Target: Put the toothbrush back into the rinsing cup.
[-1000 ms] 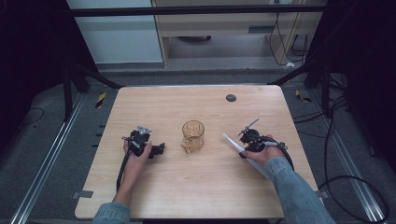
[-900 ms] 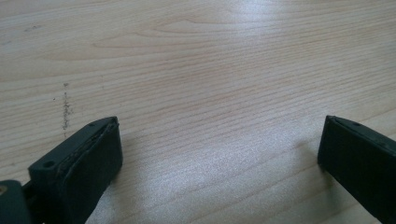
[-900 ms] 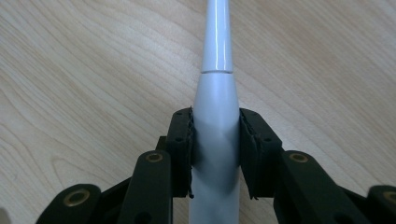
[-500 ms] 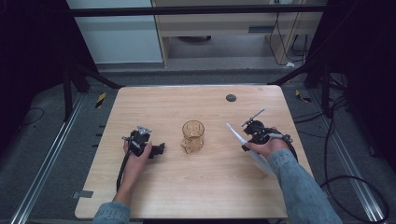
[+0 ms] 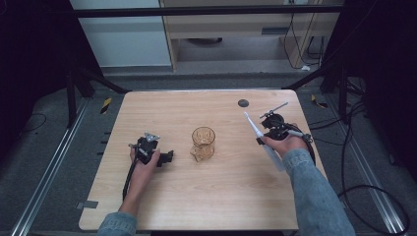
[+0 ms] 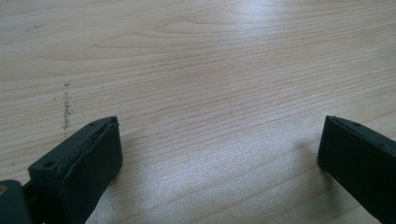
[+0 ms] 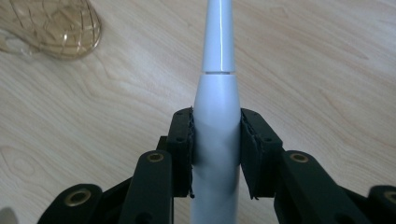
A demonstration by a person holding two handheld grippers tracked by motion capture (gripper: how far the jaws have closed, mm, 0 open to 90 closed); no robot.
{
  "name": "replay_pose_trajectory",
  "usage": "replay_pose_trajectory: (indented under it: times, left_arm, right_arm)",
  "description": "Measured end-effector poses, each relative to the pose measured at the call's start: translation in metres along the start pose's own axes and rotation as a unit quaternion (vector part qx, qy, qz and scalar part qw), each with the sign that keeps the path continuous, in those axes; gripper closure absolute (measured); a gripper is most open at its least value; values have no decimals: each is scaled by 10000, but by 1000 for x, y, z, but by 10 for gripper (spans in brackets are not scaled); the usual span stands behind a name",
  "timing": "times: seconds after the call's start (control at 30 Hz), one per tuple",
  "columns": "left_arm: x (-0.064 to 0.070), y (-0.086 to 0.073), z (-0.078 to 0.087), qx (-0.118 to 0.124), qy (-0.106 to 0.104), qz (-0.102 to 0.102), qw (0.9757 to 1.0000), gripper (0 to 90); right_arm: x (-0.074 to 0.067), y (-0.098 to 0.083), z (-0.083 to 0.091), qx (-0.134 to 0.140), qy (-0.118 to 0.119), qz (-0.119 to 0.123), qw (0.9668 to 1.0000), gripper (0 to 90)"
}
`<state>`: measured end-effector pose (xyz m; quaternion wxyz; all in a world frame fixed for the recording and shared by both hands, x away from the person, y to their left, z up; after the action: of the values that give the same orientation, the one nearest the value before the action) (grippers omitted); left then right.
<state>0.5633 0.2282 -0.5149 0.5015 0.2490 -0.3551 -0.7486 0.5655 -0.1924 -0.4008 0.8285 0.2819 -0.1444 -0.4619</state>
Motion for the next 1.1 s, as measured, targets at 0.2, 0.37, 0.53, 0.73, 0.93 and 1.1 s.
replay_pose_trajectory:
  times: [0.2,0.37,0.53,0.73,0.93,1.1]
  left_arm:
    - [1,1,-1,-7,55,38,10000,0]
    - [1,1,-1,2,78,61,10000,0]
    - [1,1,-1,2,76,62,10000,0]
    - [1,1,-1,2,76,63,10000,0]
    - [2,1,-1,-14,86,56,9999,0]
    - [1,1,-1,-15,86,56,9999,0]
  right_arm:
    - [-1,13,2,394,-104,-151,9991,671]
    - [-3,21,6,674,-186,-204,9973,671]
    - [-8,26,3,750,-168,-200,9968,671]
    - [-13,30,2,861,-132,-169,9961,671]
    - [-15,31,3,955,-164,-185,9951,671]
    - [-17,32,1,1005,-127,-179,9947,671]
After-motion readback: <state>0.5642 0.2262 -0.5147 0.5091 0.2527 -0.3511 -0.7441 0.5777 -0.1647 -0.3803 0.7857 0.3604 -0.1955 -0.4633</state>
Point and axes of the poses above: each handheld gripper's, and its own axes: z roughly backward along the jaws, y roughly out of its top, x roughly to its right, the point moved 1 cm from there along -z, roughly forward along the jaws, and after that the axes turned 6 degrees about x, right-handed, at the moved point
